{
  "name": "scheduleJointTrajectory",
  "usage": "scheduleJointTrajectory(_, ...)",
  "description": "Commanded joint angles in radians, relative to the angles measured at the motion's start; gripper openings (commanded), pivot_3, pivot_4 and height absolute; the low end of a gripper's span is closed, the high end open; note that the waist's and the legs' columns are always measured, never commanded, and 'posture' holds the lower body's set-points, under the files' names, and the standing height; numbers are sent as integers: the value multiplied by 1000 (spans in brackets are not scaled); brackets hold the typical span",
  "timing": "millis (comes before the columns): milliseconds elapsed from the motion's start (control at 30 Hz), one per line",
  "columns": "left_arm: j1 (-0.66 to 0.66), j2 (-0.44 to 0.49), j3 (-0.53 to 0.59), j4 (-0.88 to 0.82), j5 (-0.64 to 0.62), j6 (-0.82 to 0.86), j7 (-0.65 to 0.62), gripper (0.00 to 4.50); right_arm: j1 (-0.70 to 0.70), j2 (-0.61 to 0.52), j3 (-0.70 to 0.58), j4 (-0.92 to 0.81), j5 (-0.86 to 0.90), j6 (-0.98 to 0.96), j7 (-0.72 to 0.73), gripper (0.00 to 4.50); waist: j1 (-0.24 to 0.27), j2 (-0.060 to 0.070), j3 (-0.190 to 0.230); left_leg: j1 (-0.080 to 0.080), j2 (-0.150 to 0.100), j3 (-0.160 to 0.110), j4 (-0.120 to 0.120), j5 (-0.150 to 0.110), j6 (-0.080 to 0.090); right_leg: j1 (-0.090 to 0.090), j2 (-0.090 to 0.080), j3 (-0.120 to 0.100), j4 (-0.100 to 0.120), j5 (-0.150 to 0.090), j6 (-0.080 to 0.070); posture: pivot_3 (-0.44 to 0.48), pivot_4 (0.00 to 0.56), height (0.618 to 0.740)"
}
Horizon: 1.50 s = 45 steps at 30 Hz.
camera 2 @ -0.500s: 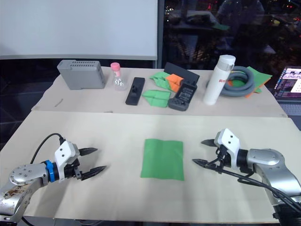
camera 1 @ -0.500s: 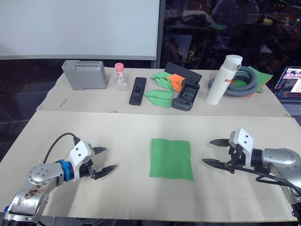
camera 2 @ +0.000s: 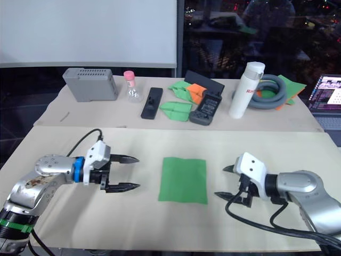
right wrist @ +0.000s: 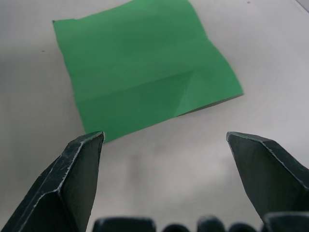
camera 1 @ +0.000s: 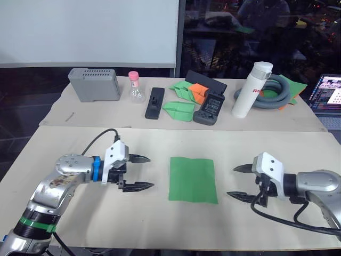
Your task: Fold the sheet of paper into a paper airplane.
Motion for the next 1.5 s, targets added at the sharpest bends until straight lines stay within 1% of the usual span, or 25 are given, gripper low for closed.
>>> scheduleJointTrajectory(33, -40, 20, -30, -11, 39, -6, -23, 4471, -15, -8, 0, -23, -20, 18, -30, 4500, 0, 0, 0, 0, 0, 0, 0, 0, 0, 0, 0, 0, 0, 0, 0, 0, 150, 740)
scheduleJointTrajectory(100, -45, 35, -51, -12, 69, -27, -39, 4471, -27, -4, 14, -15, -25, 21, -33, 4500, -1, 0, 0, 0, 0, 0, 1, 0, 0, 0, 1, 0, 0, 0, 0, 0, 150, 740)
scheduleJointTrajectory(133, -43, 40, -57, -11, 80, -35, -43, 4500, -37, -4, 26, -4, -38, 16, -36, 4104, -2, 0, 0, 0, 0, 0, 1, 0, 0, 0, 1, 0, 0, 0, 0, 0, 150, 740)
scheduleJointTrajectory(167, -42, 41, -59, -9, 85, -35, -41, 4500, -47, -8, 40, 9, -49, 12, -35, 3971, -1, 0, 0, 0, 0, 0, 1, 0, 0, 0, 1, 0, 0, 0, 0, 0, 150, 740)
scheduleJointTrajectory(200, -40, 40, -58, -8, 88, -30, -36, 4500, -53, -10, 50, 20, -58, 8, -34, 3742, -1, 0, 0, 0, 0, 0, 1, 0, 0, 0, 1, 0, 0, 0, 0, 0, 150, 740)
scheduleJointTrajectory(300, -35, 18, -51, 2, 106, -35, -5, 4500, -89, 1, 79, 56, -82, -2, -36, 2606, 0, 0, 0, 0, 0, 0, 1, 0, 0, 0, 1, 0, 0, 0, 0, 0, 150, 740)
scheduleJointTrajectory(367, -28, 9, -49, -3, 111, -28, 12, 4500, -115, 5, 102, 78, -98, -9, -32, 1980, 1, 0, 0, -1, 0, 0, 3, 0, 1, 0, 1, 0, 0, 0, 0, 0, 150, 740)
scheduleJointTrajectory(433, -18, 4, -47, -14, 110, -20, 23, 4500, -141, 9, 126, 99, -113, -15, -26, 1214, 1, 0, 0, -2, 0, 0, 4, 0, 1, 0, 1, 0, 0, 0, 0, 0, 150, 740)
scheduleJointTrajectory(533, -2, -10, -41, -31, 111, -11, 55, 4500, -194, 16, 179, 159, -155, -38, -16, 186, 0, 0, 0, -2, 0, 0, 4, 0, 0, 0, 1, 0, 0, 0, 0, 0, 150, 740)
scheduleJointTrajectory(567, 3, -16, -40, -35, 112, -14, 64, 4500, -214, 23, 199, 183, -168, -46, -12, 45, 0, 0, 0, -2, 1, 0, 4, 0, 0, 0, 1, 0, 0, 0, 0, 0, 150, 740)
scheduleJointTrajectory(767, 21, -66, -28, -58, 114, 13, 150, 4500, -320, 94, 313, 302, -236, -109, 23, 45, -1, 0, 0, -2, 0, 0, 4, 0, 0, 0, 2, 0, 0, 0, 1, 0, 150, 740)
scheduleJointTrajectory(933, 13, -114, -25, -51, 125, 18, 224, 4500, -364, 121, 339, 347, -263, -122, 42, 45, 0, 0, 0, -2, 0, 0, 5, 1, -1, 0, 1, 0, 0, 0, 1, 0, 150, 740)
scheduleJointTrajectory(1067, -3, -162, -26, -55, 116, 23, 257, 4500, -371, 96, 336, 332, -273, -102, 75, 45, -1, 0, 0, -2, 1, 0, 5, 1, -1, 0, 1, 0, 1, 0, 1, 0, 150, 740)
scheduleJointTrajectory(1167, -35, -197, -48, -51, 110, 45, 263, 4500, -372, 58, 295, 296, -266, -73, 89, 45, 3, 0, 0, -2, 0, 0, 5, 1, -2, 0, 1, 0, 1, 0, 1, 0, 150, 740)
scheduleJointTrajectory(1267, -68, -221, -74, -23, 113, 52, 240, 3738, -367, 30, 250, 252, -253, -40, 78, 0, 4, 0, 0, -3, 0, 0, 7, 1, -2, 0, 1, 0, 1, 0, 1, 0, 150, 740)
scheduleJointTrajectory(1367, -129, -272, -141, 64, 174, 16, 243, 2707, -318, -16, 181, 179, -232, 12, 78, 0, 10, 0, 0, -3, 0, 0, 7, 1, -2, 0, 1, 0, 1, 1, 1, 0, 150, 740)
scheduleJointTrajectory(1500, -179, -345, -237, 163, 241, -61, 228, 1350, -249, -39, 118, 100, -210, 67, 57, 0, 8, 0, 0, -4, 0, 0, 7, 1, -1, 0, 1, 0, 0, 1, 2, 0, 150, 740)
